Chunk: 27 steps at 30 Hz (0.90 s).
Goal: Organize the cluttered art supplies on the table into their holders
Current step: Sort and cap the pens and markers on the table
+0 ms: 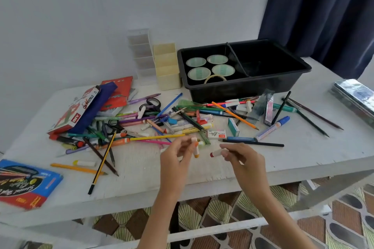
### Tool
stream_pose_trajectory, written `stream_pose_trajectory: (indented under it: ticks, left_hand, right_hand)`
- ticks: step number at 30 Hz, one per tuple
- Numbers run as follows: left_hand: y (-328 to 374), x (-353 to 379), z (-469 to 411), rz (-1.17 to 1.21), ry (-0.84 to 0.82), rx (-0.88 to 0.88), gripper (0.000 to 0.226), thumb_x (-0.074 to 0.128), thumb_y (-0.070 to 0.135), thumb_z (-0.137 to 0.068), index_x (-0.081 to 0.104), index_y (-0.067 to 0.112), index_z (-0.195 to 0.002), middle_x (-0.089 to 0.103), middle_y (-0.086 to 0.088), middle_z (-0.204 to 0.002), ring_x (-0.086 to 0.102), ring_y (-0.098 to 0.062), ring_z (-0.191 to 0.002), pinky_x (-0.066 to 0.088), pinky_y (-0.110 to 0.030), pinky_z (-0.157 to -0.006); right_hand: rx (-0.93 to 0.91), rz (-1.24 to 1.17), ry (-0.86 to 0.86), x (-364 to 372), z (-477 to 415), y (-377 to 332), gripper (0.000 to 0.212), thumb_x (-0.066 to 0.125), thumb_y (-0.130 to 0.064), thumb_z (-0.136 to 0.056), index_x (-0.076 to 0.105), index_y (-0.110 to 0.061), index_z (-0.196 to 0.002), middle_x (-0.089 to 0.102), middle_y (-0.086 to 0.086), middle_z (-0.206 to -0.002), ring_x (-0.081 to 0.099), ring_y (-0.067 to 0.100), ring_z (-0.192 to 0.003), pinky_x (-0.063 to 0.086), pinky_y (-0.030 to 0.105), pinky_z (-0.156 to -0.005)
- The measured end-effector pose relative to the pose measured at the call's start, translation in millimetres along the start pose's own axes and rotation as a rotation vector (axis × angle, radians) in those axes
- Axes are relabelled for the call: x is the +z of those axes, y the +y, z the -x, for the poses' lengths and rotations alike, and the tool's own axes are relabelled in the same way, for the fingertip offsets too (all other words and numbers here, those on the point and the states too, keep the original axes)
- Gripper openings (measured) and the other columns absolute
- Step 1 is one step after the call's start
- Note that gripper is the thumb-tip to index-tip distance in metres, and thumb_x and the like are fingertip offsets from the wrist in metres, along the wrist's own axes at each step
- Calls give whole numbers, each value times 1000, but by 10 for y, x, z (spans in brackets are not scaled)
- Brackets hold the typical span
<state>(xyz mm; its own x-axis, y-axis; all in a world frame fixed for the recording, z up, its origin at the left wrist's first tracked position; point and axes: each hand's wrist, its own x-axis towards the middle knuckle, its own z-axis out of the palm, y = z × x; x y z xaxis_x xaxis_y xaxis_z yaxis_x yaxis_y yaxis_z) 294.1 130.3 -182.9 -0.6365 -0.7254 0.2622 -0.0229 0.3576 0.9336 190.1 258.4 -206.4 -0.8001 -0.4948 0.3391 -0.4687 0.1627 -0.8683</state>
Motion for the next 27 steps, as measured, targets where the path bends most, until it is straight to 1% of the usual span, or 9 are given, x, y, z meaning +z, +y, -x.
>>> stream_pose_trajectory:
  ticks: [2, 5, 7, 10, 13, 17, 22, 24, 27]
  left_hand:
    - [-43, 5, 85, 10, 10, -7, 8, 64, 15, -87, 65, 19, -94, 69, 7, -78, 65, -3, -77, 51, -16, -72]
    - [-129, 23, 188, -6, 8, -11, 8, 64, 14, -87, 64, 19, -93, 70, 6, -80, 66, -3, -80, 51, -16, -74]
    - [-179, 32, 245, -28, -6, -9, 8, 64, 16, -88, 62, 21, -93, 70, 6, -84, 66, -2, -84, 51, -17, -77]
    - [-215, 40, 304, -87, -33, 12, 8, 63, 19, -88, 61, 23, -95, 68, 10, -90, 63, 1, -91, 49, -15, -83]
    - [-251, 38, 345, -158, -73, 77, 10, 63, 18, -88, 61, 21, -97, 66, 14, -98, 59, 6, -99, 43, -8, -86]
    - [-337, 61, 401, -218, -87, 130, 13, 63, 16, -88, 63, 18, -100, 64, 8, -116, 52, 8, -113, 39, -5, -91]
    - [-375, 155, 420, -299, -65, 256, 17, 66, 9, -84, 66, 10, -101, 66, 0, -114, 53, 0, -114, 41, -9, -95]
    - [-374, 198, 431, -327, -86, 302, 20, 63, 19, -86, 66, 11, -104, 66, -2, -114, 55, -3, -114, 43, -14, -96]
    - [-408, 252, 458, -344, -147, 279, 34, 49, 30, -88, 67, 11, -110, 62, -1, -122, 53, -6, -118, 45, -22, -98]
  right_hand:
    - [-124, 79, 0, 30, 53, 22, 16, 69, -2, -81, 73, -11, -93, 67, -6, -85, 61, 0, -80, 45, 6, -70]
    - [-260, 209, -42, 101, 106, 85, 19, 71, 6, -76, 74, -3, -92, 66, 0, -86, 59, 2, -81, 43, 4, -76]
    - [-293, 274, -55, 140, 142, 129, 24, 72, 10, -72, 73, -1, -93, 66, 3, -87, 58, 6, -82, 42, 4, -78]
    - [-336, 365, -74, 170, 190, 197, 29, 73, 13, -69, 73, 0, -94, 65, 6, -87, 51, 10, -85, 42, 11, -77]
    - [-343, 418, -113, 187, 206, 251, 26, 71, 14, -70, 72, 2, -94, 63, 7, -90, 49, 11, -88, 43, 16, -75]
    - [-322, 462, -170, 183, 231, 248, 22, 68, 12, -75, 71, 1, -94, 59, 5, -95, 48, 14, -91, 44, 17, -73]
    - [-315, 452, -163, 183, 264, 182, 18, 66, 5, -77, 71, -1, -94, 57, 4, -95, 46, 14, -92, 44, 17, -72]
    - [-295, 437, -167, 196, 264, 193, 20, 66, 3, -77, 71, -3, -96, 56, 2, -95, 47, 14, -92, 43, 16, -73]
    - [-265, 398, -159, 202, 256, 205, 22, 67, 3, -78, 72, -7, -97, 57, 0, -95, 48, 14, -91, 42, 16, -75]
